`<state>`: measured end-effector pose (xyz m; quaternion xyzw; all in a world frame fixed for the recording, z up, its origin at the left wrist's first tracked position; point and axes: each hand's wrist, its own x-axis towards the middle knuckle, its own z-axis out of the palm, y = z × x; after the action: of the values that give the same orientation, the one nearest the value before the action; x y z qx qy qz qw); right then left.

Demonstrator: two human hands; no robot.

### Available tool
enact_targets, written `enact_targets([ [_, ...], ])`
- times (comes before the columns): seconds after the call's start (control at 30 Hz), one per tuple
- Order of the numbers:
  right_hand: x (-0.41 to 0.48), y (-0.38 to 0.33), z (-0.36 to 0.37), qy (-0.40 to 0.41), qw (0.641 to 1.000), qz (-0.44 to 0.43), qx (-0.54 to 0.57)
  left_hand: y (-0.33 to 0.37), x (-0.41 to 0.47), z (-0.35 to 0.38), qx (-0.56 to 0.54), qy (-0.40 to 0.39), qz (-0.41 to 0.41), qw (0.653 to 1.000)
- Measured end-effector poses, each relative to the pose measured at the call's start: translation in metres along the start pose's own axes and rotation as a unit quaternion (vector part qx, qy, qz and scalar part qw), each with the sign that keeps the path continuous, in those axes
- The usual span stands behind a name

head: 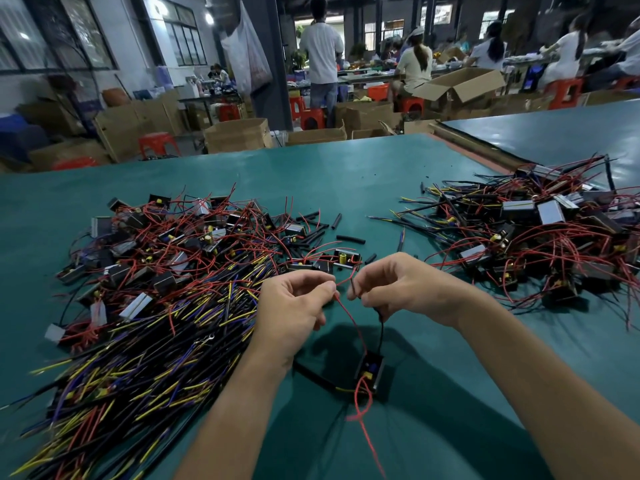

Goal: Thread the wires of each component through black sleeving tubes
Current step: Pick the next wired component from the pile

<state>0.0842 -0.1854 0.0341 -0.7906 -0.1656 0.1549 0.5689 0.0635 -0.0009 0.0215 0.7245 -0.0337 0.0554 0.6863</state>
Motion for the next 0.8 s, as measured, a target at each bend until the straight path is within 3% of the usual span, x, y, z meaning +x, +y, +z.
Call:
enact_targets([
  [0.33, -0.008, -0.004, -0.01, -0.061, 0.998, -0.004, -0.01, -0.002, 0.001, 0.002, 0.024, 0.011, 0.032, 0.999],
  [0.47, -0.003, 0.002, -0.004, -0.002, 1.0, -0.007, -0.029, 0.0, -0.001, 0.0, 0.018, -0.027, 0.027, 0.999],
  [0.8, 0.002, 0.003, 0.002, 0.083, 0.995, -0.017, -0.053, 0.0, 0.001, 0.002, 0.004, -0.025, 0.03, 0.999],
])
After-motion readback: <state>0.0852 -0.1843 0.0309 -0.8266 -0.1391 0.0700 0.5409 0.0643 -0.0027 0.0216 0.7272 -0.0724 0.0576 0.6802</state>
